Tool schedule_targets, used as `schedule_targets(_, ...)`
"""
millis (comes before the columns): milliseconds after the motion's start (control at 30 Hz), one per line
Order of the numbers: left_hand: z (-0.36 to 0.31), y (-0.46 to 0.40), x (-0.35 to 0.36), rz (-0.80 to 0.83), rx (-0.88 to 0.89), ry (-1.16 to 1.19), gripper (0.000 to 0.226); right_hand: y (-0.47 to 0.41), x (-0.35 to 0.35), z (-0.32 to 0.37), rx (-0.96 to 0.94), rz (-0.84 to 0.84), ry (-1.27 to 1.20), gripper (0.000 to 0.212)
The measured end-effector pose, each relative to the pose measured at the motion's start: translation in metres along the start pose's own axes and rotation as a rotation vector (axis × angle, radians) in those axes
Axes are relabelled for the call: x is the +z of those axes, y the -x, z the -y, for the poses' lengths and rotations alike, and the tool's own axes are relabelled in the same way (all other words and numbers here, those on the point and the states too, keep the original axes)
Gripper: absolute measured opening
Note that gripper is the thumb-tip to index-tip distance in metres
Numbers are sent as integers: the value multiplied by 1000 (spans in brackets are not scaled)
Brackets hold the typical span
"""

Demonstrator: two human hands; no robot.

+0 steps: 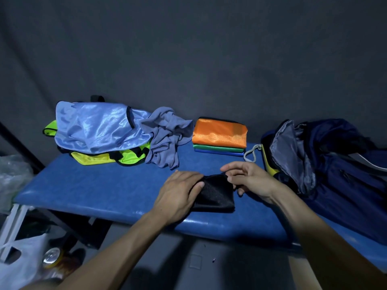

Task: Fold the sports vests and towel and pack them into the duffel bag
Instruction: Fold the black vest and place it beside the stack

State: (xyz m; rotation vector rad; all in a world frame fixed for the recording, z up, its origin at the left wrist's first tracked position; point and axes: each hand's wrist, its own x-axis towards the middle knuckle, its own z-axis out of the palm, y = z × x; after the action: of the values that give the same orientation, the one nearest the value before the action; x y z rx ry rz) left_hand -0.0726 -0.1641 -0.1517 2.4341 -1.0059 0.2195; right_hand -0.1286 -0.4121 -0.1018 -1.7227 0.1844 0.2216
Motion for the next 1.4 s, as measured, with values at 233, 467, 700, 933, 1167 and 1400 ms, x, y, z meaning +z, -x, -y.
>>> schedule_targets(233,1,0,0,2,5,2,48,-3,6,-2,-29,-58,193,25)
schedule_targets(467,1,-1,-2,44,20,-30,50,-18,11,1,-188,-138,536,34)
schedule_targets(700,3,0,-2,36,45,-68,54,-21,27,11,-162,-294,938,28)
schedule_targets(933,-2,0,-8,47,22,-23,59,-18,41,8,-225,-294,946,34)
schedule_targets(1167,27,-11,-42,-23,-271,390,23,-21,51,0,-167,-378,994,38)
schedule_targets(1400,46,-22,-55,126,-223,347,15,-19,59,-4,-162,-470,1056,33)
